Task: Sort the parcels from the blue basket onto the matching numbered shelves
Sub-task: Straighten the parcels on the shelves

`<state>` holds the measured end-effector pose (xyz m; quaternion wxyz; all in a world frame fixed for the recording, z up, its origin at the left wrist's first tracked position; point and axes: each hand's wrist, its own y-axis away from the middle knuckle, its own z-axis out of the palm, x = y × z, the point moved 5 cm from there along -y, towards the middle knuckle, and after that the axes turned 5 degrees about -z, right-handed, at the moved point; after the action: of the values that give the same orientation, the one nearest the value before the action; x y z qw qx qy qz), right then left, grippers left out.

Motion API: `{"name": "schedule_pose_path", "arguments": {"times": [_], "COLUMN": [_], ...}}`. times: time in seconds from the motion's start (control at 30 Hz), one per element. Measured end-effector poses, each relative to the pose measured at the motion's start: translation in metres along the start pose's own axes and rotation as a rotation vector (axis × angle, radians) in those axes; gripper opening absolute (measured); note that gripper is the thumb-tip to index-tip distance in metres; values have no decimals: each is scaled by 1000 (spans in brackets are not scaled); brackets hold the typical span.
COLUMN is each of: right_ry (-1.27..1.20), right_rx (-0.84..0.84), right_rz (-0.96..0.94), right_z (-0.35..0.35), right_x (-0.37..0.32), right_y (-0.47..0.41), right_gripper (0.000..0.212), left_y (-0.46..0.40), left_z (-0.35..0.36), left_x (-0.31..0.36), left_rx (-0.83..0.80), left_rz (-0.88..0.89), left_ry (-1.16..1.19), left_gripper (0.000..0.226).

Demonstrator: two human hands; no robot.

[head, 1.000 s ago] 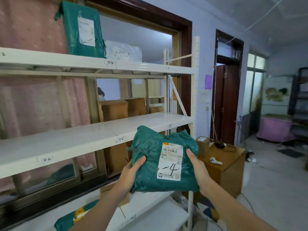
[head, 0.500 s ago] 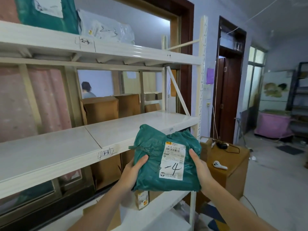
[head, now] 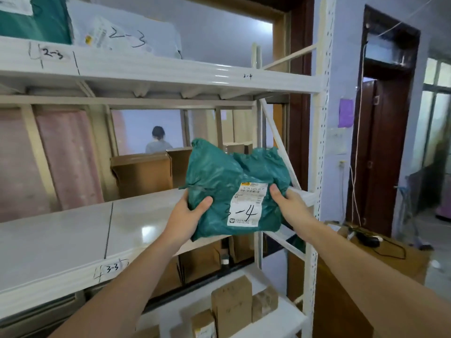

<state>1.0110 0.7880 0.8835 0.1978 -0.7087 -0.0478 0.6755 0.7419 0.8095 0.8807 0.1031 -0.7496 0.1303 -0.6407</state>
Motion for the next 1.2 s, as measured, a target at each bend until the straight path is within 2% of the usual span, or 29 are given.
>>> {"name": "schedule_pose_path", "arguments": {"times": [0.1, 0.27, 0.33, 0.43, 0.8, 1.2], "right_ry": [104, 170, 155, 166, 208, 271], "right_rx": [-76, -140, -160, -168, -196, -227], "right_rz": [-101, -25, 27, 45, -47, -31], "right_z": [5, 30, 38, 41, 43, 64], "right_x": [0, 33, 53, 73, 88, 97], "right_y": [-55, -112, -120, -130, -170, -206], "right_gripper": [20, 29, 28, 29, 31, 33], "left_y": [-33, -62, -66, -72, -95, -130], "left_z": [1, 1, 1, 4, 10, -4], "left_x": [-10, -45, -52, -52, -52, -72], "left_rx": [164, 253, 270, 292, 322, 307], "left_rz": [-19, -160, -171, -147, -126, -237], "left_ry": [-56, -131, -149, -186, -334, -250], "left_gripper": [22, 41, 41, 24, 14, 24]}}
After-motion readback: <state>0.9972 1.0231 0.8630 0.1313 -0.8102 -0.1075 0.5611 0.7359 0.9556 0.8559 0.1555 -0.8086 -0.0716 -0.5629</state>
